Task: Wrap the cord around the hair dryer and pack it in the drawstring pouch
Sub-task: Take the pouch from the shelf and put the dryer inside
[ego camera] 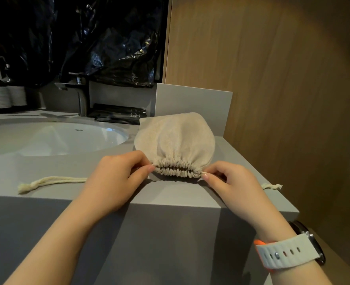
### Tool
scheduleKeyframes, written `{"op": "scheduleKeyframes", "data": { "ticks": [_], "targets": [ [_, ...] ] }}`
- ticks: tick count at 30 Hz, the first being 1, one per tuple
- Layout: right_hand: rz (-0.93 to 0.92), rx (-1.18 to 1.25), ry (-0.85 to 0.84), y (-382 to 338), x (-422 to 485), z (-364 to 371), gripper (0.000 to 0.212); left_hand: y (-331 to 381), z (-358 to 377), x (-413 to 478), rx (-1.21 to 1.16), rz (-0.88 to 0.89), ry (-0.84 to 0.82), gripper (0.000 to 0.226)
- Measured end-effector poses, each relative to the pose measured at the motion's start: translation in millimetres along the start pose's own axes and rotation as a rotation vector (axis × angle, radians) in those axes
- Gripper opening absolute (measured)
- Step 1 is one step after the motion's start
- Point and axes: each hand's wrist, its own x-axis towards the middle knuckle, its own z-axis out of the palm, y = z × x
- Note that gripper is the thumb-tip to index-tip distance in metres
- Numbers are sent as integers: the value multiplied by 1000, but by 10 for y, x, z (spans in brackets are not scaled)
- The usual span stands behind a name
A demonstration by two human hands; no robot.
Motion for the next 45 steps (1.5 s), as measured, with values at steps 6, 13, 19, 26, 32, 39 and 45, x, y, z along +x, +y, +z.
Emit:
{"op": "scheduleKeyframes", "data": {
  "ticks": [6,13,19,26,32,39,45],
  "targets": [
    [8,36,160,-21,-11,16,11,27,-1,-20,-90,35,128,18],
    [53,115,334,-16,-9,14,12,52,3,-8,-207,-102,283,24],
    [125,326,537,14,-26,-9,15,204,99,-53,-250,-20,378,11],
    [192,359,543,31,-56,-35,16,212,83,-25,-326,-86,271,18],
    [120,308,294,-16,-68,-26,14,127,50,-8,-303,-174,149,19],
    [36,200,179,-18,-59,5,20,201,113,-15,-201,-23,32,35],
    [-9,196,152,25,-47,5,17,148,98,-18,-219,95,33,21]
  ]
}}
